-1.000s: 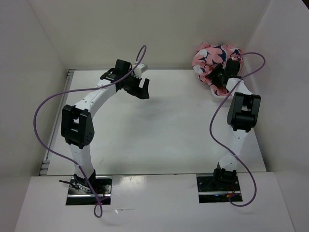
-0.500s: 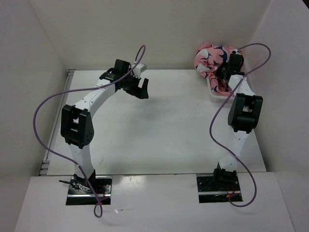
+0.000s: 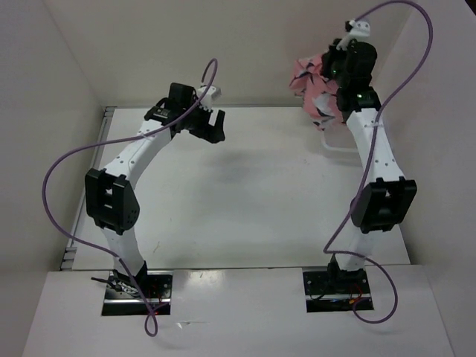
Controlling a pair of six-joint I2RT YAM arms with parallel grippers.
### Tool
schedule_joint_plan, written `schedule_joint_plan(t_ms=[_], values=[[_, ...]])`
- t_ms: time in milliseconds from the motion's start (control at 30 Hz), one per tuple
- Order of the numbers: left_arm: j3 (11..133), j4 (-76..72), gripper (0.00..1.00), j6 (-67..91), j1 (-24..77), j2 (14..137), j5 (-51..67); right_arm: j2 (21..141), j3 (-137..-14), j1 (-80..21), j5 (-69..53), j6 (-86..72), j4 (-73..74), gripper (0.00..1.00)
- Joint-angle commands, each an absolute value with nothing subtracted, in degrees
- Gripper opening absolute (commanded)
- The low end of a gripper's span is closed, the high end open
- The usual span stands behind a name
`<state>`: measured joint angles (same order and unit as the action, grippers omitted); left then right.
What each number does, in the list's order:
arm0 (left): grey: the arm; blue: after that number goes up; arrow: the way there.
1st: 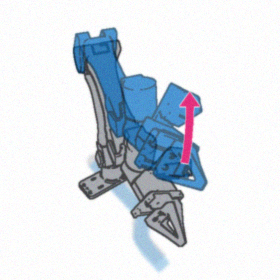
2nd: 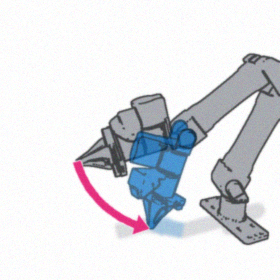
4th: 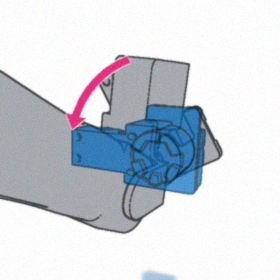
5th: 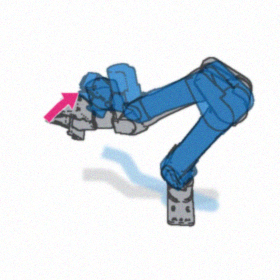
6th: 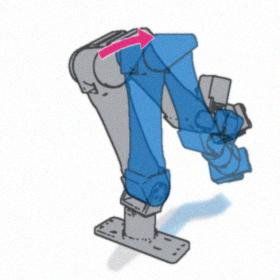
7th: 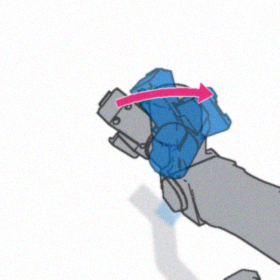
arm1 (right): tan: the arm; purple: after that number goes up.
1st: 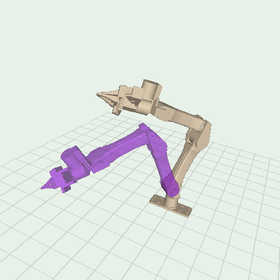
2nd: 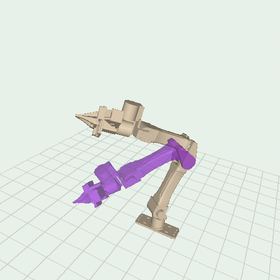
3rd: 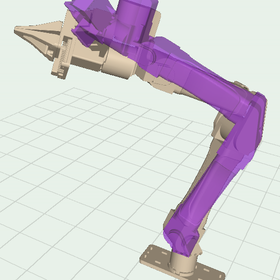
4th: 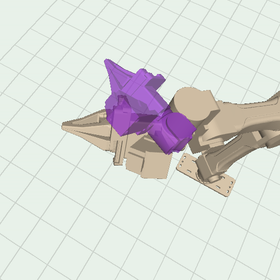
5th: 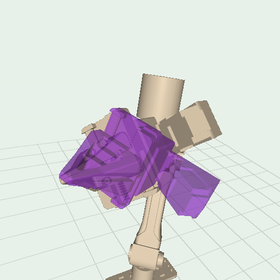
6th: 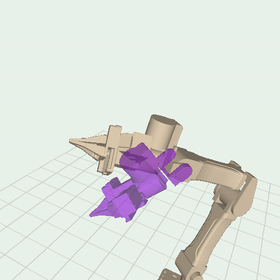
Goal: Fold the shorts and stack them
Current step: Move the shorts to the center of the board, then flatten the shorts out
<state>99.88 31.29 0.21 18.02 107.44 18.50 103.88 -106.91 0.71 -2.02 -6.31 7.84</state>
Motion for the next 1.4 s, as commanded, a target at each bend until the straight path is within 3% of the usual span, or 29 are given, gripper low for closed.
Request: schedule_joint_plan(t_ms=[0, 233, 367, 400, 533, 633, 700, 800, 1000, 1167, 1233, 1300, 1333, 1367], values=[[104.2, 28.3, 1.0, 0.0, 15.8, 100.1, 15.8, 96.5, -113.1, -8.6, -1.9, -1.8, 2.3, 0.0], [101.6, 27.3, 1.0, 0.0, 10.0, 91.7, 11.1, 98.4, -110.1, -28.4, -3.5, -3.7, 8.5, 0.01], [93.2, 26.7, 1.0, 0.0, 8.0, 85.2, 4.3, 102.6, -105.3, -31.0, -11.8, -6.8, 11.0, 0.98], [91.3, 26.7, 1.0, 0.0, 7.2, 84.0, 3.3, 103.7, -105.3, -31.6, -12.7, -6.8, 12.7, 1.0], [82.0, 29.6, 1.0, 0.0, 6.3, 77.5, 0.7, 101.2, -101.7, -31.6, -13.6, -0.7, 16.6, 1.0], [76.2, 36.5, 1.0, 0.0, 9.0, 75.2, 5.4, 97.7, -96.6, -29.3, -10.7, 2.9, 18.4, 1.0], [72.5, 39.9, 1.0, 0.0, 13.1, 75.2, 8.3, 97.1, -90.5, -25.6, -15.8, 4.1, 19.8, 0.9], [69.2, 39.3, 1.0, 0.0, 16.9, 79.2, 7.4, 99.7, -84.5, -25.0, -17.3, 8.1, 22.0, 0.85], [74.4, 37.8, 1.0, 0.0, 18.9, 93.9, 3.0, 106.5, -83.5, -26.5, -22.5, 9.6, 20.9, 0.85], [73.2, 33.6, 1.0, 0.0, 18.9, 98.4, 1.1, 111.6, -83.5, -27.2, -25.9, 5.3, 19.2, 0.88], [72.5, 34.1, 0.67, 0.0, 18.9, 100.1, 3.5, 114.2, -83.5, -27.2, -25.9, 3.7, 17.9, 0.88], [73.8, 35.2, 0.39, 0.0, 18.9, 101.2, 6.5, 116.9, -83.5, -27.7, -25.0, 3.1, 17.3, 0.79], [73.8, 35.2, 0.16, 0.0, 18.9, 101.2, 7.1, 117.7, -83.5, -27.7, -24.4, 2.2, 16.3, 0.71], [73.8, 35.2, 0.08, 0.0, 18.9, 101.2, 7.1, 118.2, -83.5, -27.7, -23.7, 1.0, 15.6, 0.5]])
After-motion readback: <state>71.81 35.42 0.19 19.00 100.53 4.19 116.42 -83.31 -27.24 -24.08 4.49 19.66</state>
